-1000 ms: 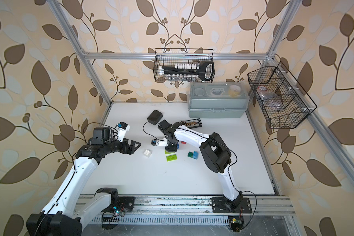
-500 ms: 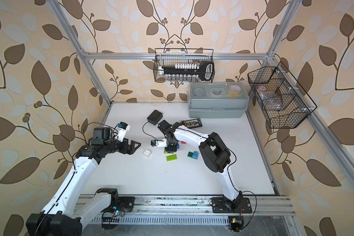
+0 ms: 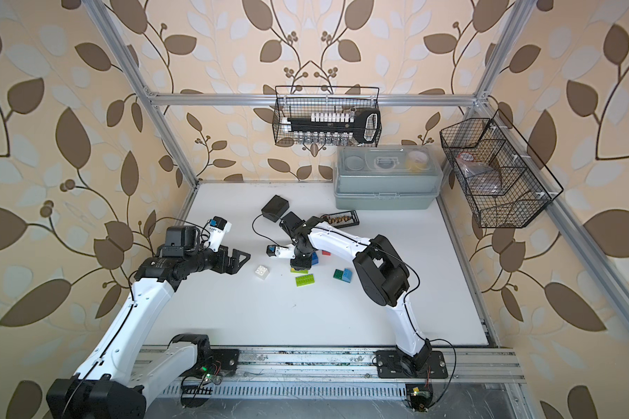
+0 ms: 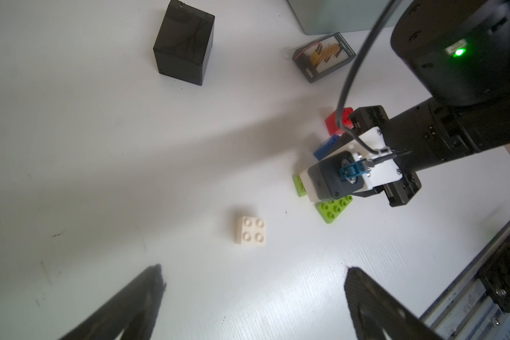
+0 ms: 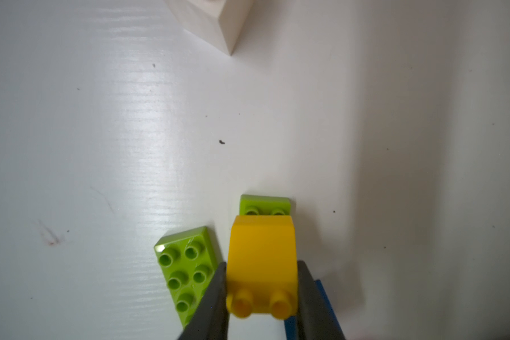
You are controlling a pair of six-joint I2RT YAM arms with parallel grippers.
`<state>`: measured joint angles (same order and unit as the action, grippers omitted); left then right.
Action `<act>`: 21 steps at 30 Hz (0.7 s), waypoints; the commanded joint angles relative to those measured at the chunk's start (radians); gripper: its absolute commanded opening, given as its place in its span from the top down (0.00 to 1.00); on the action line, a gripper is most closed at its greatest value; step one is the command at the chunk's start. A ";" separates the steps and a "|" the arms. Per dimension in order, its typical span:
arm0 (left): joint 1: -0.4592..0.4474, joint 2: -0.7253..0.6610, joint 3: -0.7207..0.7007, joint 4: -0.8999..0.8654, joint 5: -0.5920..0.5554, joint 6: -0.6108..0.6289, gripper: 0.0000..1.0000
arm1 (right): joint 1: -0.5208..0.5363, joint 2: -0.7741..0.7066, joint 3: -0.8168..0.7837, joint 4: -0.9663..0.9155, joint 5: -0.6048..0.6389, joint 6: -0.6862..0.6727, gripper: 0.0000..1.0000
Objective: Assemble a fork with lego
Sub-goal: Assemble the lego brick with the lego brick.
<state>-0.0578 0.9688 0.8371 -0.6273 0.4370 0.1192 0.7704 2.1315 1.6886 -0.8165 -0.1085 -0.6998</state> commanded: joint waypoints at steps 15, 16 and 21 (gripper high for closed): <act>0.010 0.007 0.010 0.011 0.006 0.010 0.01 | 0.012 0.017 -0.068 0.018 0.035 0.099 1.00; 0.010 0.007 0.010 0.011 0.006 0.010 0.01 | 0.012 0.014 -0.077 0.020 0.040 0.099 1.00; 0.010 0.007 0.009 0.011 0.006 0.008 0.01 | 0.009 0.010 -0.119 0.025 0.051 0.105 1.00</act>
<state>-0.0578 0.9768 0.8368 -0.6270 0.4370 0.1196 0.7788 2.1174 1.6302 -0.7460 -0.0898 -0.6159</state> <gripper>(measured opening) 0.989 0.286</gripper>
